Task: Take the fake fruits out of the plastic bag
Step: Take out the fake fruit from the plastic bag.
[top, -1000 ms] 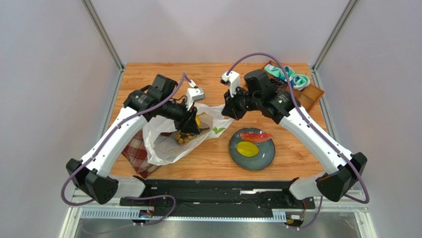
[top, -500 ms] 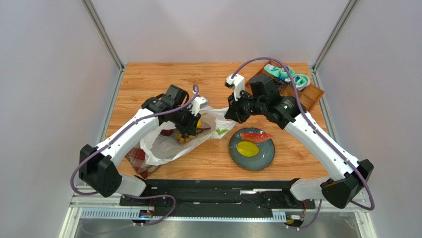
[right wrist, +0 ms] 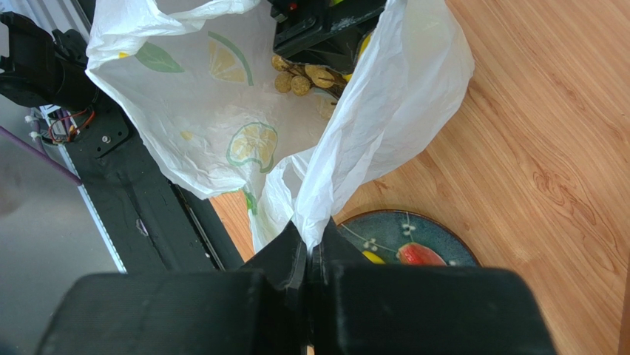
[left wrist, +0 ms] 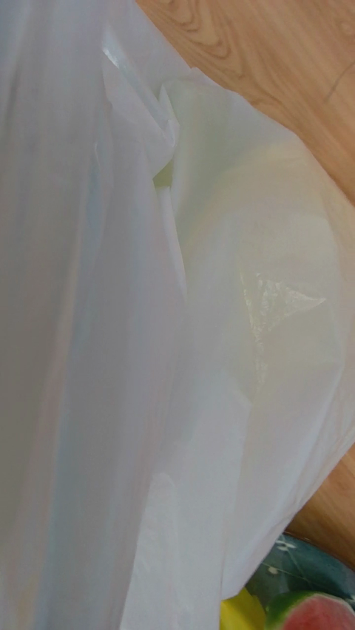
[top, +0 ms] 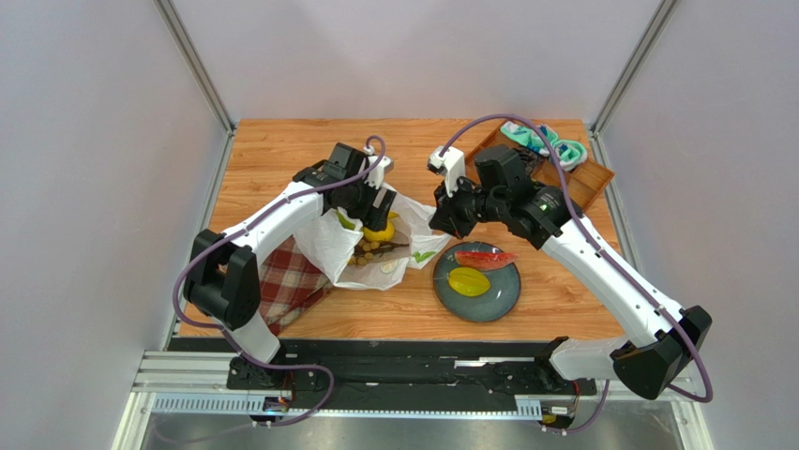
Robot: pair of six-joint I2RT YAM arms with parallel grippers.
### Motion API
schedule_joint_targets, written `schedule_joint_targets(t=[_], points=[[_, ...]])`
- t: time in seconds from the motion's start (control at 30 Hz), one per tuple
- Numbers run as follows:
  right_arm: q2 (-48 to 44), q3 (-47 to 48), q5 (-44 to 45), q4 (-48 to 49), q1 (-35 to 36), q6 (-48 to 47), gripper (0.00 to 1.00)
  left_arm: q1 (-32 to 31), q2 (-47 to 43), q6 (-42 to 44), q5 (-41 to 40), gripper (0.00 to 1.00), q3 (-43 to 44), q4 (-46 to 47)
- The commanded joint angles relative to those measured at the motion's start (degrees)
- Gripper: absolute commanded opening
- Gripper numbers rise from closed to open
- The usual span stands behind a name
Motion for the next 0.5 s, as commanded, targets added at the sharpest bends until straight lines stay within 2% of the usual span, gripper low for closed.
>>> schedule_joint_targets(t=[0.0, 0.27, 0.33, 0.47], points=[[-1.5, -0.3, -0.1, 0.1, 0.0, -0.9, 0.0, 0.2, 1.1, -0.1, 0.2, 0.89, 1.7, 8.4], [-0.3, 0.1, -0.1, -0.1, 0.1, -1.0, 0.0, 0.4, 5.7, 4.5, 5.7, 0.75, 3.8, 12.3], [0.0, 0.2, 0.1, -0.2, 0.1, -1.1, 0.0, 0.4, 6.4, 5.7, 8.3, 0.68, 4.1, 12.8], [0.4, 0.2, 0.1, -0.1, 0.1, -0.9, 0.0, 0.4, 7.1, 5.8, 10.2, 0.65, 4.8, 14.8]])
